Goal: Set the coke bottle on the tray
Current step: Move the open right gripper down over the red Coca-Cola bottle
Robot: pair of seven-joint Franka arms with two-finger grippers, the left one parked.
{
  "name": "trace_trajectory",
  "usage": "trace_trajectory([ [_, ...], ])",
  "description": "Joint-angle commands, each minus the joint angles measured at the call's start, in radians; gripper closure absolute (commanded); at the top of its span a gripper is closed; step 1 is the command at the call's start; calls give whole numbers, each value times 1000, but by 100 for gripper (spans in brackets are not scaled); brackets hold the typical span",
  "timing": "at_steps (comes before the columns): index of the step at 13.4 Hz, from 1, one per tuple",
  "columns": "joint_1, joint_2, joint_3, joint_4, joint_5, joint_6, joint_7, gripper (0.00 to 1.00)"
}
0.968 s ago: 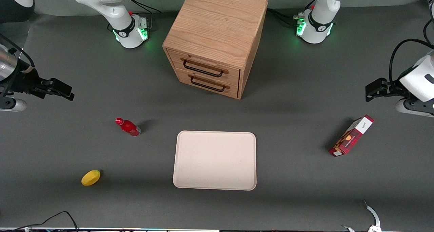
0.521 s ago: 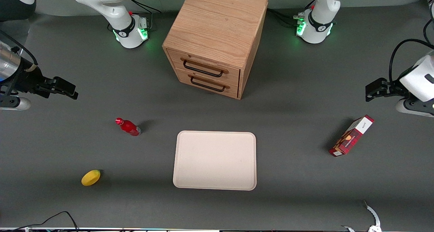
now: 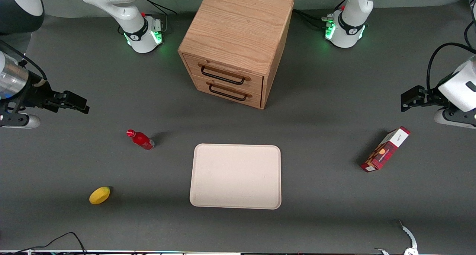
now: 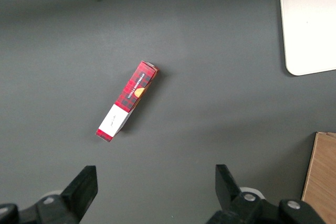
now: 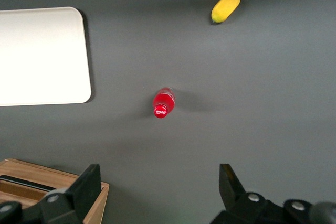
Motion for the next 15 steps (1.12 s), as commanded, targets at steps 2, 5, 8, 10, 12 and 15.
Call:
trace_trajectory([
  [2, 3, 99, 16, -6, 3, 93, -17, 0],
  [5, 0, 46, 42, -237, 0, 306, -16, 0],
  [8, -9, -49, 62, -519, -26, 544, -29, 0],
  [10, -10, -77, 61, -651, -34, 662, -77, 0],
  [12, -10, -68, 62, -696, -37, 721, -80, 0],
  [15, -13, -66, 62, -750, -57, 772, -99, 0],
])
